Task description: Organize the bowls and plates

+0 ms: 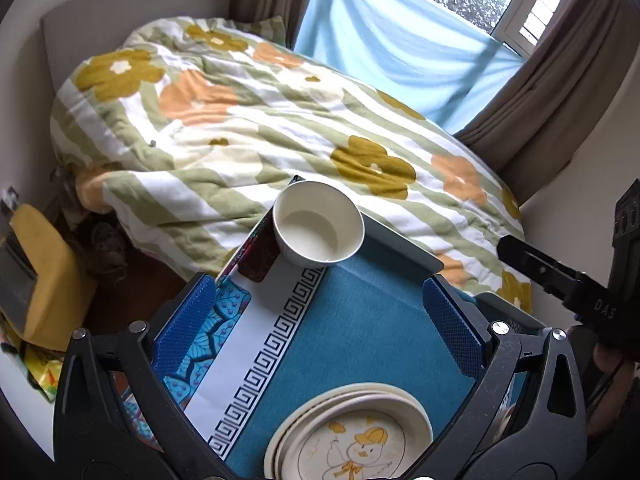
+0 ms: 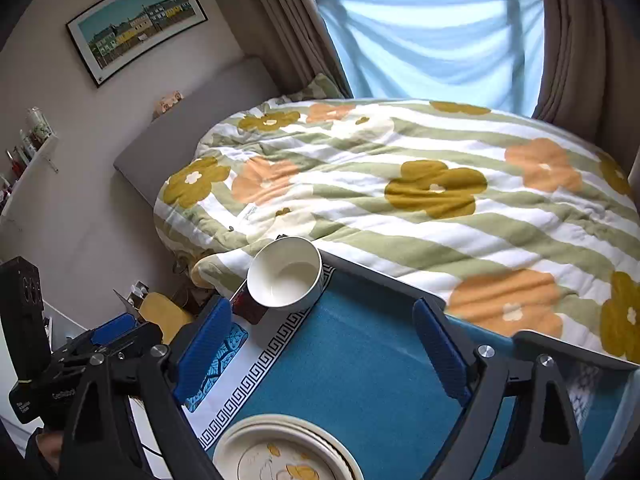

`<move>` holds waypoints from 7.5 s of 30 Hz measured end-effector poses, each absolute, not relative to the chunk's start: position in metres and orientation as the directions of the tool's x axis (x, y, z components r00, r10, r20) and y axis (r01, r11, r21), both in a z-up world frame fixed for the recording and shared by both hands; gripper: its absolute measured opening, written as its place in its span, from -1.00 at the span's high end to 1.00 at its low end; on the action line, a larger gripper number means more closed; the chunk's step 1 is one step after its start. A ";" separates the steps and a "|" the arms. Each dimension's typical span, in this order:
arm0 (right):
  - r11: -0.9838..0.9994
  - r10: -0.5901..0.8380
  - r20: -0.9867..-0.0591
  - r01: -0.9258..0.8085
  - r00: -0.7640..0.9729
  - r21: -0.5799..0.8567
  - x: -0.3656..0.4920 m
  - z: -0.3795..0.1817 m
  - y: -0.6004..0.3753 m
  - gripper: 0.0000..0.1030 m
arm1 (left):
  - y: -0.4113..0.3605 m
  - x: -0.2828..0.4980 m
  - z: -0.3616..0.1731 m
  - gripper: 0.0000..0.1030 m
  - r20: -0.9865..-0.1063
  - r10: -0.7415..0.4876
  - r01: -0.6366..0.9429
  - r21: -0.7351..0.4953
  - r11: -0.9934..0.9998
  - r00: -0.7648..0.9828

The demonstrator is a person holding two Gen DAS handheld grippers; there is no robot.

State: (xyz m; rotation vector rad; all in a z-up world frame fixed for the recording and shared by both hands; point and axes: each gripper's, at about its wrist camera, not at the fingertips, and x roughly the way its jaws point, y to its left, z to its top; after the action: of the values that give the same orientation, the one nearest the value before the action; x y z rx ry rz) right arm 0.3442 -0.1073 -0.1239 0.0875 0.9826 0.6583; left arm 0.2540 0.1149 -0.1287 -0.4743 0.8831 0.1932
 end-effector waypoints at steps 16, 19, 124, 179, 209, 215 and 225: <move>0.786 0.558 -0.820 -0.397 0.124 0.474 0.418 -0.252 -0.024 0.05 | 0.168 0.361 -0.265 0.09 -0.847 -0.260 -0.394 -0.459 0.796 0.463; 0.780 0.563 -0.818 -0.399 0.112 0.482 0.423 -0.259 -0.018 0.30 | 0.171 0.367 -0.272 0.36 -0.851 -0.256 -0.397 -0.453 0.798 0.458; 0.959 0.282 -0.905 -0.114 0.320 0.259 0.138 -0.218 -0.429 0.68 | -0.320 0.154 -0.220 0.58 -0.938 -0.071 0.244 0.015 0.970 0.339; 0.944 0.171 -0.985 -0.289 0.016 0.159 0.142 -0.266 -0.430 0.02 | -0.287 0.179 -0.271 -0.48 -0.995 -0.103 0.417 -0.095 0.904 -0.004; 0.878 0.250 -0.954 -0.455 0.166 0.151 0.121 -0.232 -0.399 0.54 | -0.307 0.130 -0.235 0.54 -0.977 -0.098 0.496 0.009 0.868 0.189; 0.838 0.274 -0.942 -0.530 0.194 0.134 0.129 -0.198 -0.359 0.54 | -0.263 0.126 -0.198 0.54 -0.967 -0.082 0.439 0.033 0.898 0.240; 0.820 0.302 -0.930 -0.555 0.211 0.140 0.129 -0.185 -0.261 0.54 | -0.146 0.126 -0.178 0.55 -0.966 -0.059 0.425 0.055 0.903 0.250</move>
State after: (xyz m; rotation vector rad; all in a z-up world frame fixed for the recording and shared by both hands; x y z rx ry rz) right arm 0.1293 -0.2606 -0.1848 -0.2438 1.2217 0.6030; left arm 0.1260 -0.1464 -0.1775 0.3351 1.2814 -0.3377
